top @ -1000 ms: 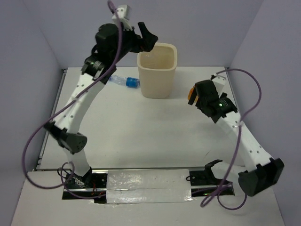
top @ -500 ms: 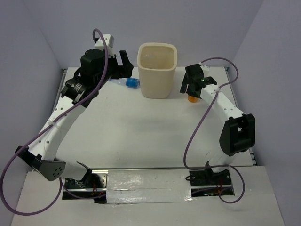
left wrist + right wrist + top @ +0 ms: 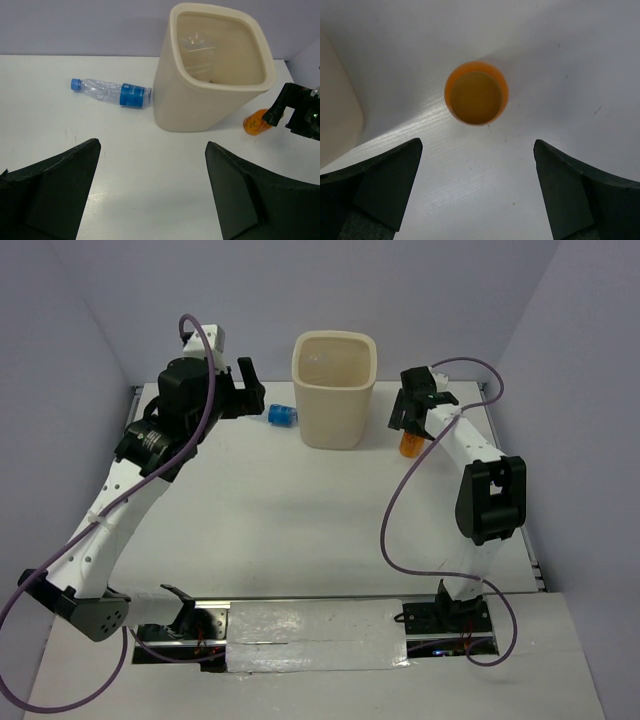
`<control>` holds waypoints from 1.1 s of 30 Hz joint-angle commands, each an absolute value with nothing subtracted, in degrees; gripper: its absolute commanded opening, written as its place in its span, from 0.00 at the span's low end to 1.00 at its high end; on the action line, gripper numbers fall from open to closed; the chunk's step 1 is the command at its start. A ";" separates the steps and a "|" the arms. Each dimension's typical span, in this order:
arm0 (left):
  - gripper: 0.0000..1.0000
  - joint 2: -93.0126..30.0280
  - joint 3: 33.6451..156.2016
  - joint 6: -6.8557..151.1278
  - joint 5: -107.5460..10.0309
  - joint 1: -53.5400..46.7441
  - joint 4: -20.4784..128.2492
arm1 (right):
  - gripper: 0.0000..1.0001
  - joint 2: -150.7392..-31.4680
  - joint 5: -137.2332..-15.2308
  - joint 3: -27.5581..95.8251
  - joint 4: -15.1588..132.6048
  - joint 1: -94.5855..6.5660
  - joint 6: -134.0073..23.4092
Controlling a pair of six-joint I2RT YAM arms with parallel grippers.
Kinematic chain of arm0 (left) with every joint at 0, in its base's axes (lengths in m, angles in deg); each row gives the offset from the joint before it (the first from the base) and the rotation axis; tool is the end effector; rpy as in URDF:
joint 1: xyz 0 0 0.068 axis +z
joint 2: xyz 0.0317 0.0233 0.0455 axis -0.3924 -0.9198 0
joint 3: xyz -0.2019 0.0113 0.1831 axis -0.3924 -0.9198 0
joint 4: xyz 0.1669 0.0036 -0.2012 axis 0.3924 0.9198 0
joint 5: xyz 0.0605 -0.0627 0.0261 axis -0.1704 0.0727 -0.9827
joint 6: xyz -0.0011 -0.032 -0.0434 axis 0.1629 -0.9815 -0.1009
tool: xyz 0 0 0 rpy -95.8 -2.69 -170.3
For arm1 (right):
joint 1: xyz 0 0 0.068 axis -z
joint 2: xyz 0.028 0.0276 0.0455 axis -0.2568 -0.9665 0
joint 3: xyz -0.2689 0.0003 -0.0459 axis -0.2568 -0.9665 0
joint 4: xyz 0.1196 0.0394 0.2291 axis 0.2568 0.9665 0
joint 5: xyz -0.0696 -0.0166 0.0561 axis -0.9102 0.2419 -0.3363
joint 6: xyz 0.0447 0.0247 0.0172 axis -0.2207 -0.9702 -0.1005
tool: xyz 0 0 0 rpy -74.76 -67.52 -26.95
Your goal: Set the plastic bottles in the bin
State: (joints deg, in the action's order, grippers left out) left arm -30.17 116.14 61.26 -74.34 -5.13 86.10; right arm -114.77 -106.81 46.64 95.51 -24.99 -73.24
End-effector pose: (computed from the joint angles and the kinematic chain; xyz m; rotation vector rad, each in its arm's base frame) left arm 0.2386 -0.1162 0.4847 -0.1323 1.7611 -0.3792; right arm 0.3981 0.0569 0.2699 0.4665 2.3792 -0.2326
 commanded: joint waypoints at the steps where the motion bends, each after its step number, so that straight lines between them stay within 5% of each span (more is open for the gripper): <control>1: 0.99 -28.86 115.30 61.74 -75.91 -4.76 85.61 | 1.00 -116.36 -105.85 51.04 93.63 -24.20 -71.95; 22: 0.99 -27.37 113.28 60.69 -77.67 -4.67 88.07 | 0.79 -122.43 -104.00 55.53 93.99 -22.35 -70.72; 33: 0.99 -27.28 112.58 60.51 -78.55 -4.76 88.42 | 0.29 -118.49 -106.55 53.43 93.46 -22.35 -69.76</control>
